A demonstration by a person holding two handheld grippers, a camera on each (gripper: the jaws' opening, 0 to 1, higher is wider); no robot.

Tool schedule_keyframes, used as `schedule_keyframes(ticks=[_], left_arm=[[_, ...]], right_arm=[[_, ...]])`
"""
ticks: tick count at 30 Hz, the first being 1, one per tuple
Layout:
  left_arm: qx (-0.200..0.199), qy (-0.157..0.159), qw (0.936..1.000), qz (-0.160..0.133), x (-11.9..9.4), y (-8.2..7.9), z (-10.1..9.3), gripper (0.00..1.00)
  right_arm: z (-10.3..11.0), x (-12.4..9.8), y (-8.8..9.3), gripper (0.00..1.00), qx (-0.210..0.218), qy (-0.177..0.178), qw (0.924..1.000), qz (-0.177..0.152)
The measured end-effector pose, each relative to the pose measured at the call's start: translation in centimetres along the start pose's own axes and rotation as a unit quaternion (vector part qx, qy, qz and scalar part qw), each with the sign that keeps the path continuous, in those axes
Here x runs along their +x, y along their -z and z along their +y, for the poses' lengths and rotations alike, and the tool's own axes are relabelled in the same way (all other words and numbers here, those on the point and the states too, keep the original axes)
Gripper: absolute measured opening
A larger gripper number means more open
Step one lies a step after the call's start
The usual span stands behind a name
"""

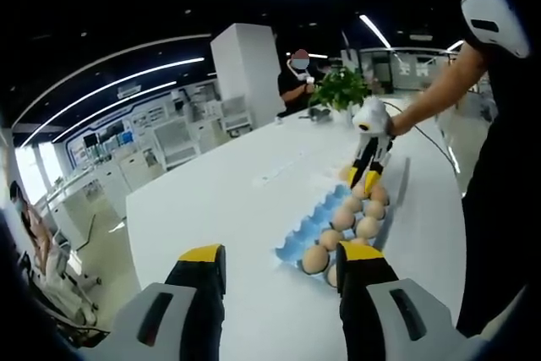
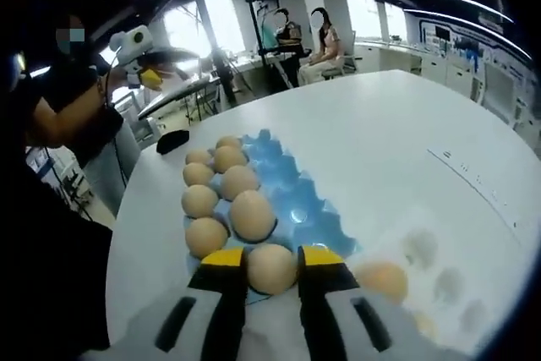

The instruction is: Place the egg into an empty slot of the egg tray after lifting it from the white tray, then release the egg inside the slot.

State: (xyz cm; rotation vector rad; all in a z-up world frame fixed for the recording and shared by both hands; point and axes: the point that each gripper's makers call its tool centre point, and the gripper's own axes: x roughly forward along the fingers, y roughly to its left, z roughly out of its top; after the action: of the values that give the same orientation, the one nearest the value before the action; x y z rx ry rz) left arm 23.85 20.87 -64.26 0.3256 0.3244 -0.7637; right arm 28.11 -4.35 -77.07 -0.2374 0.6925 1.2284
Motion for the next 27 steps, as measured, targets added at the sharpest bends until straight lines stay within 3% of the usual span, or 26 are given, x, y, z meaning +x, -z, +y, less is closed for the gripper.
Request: schedule_keyframes(ticks=[3,4,7,11,17,27], left_arm=[[0.0,0.0,1.0,0.0,0.1,-0.1,0.0,0.53],[0.001,0.0,1.0,-0.001,0.1,-0.2,0.0,0.53],[0.0,0.004,1.0,-0.003,0.1,-0.2,-0.1,0.52],[-0.001,-0.001,1.0,-0.001,0.3,-0.1,0.2,0.52],[0.001,0.003,1.0,-0.003,0.6,-0.3,-0.1,0.52],[0.0,0.001,1.0,0.001,0.3,-0.2,-0.1,0.51]], right_arm=[[-0.8,-1.0,-1.0,0.23,0.005,0.021,0.9995,-0.021],[-1.6,-1.8,-1.9,0.23,0.005,0.04,0.9982,-0.044],[-3.9,-3.8,-2.7,0.23,0.0,0.087,0.9939,-0.067],[-6.9,-5.4,-1.1,0.23,0.008,0.137,0.9895,-0.044],[-7.8,-5.4,0.6,0.23,0.007,0.148,0.9886,-0.028],[-7.2,-4.0,0.7,0.23,-0.028,0.138,0.9898,-0.022]])
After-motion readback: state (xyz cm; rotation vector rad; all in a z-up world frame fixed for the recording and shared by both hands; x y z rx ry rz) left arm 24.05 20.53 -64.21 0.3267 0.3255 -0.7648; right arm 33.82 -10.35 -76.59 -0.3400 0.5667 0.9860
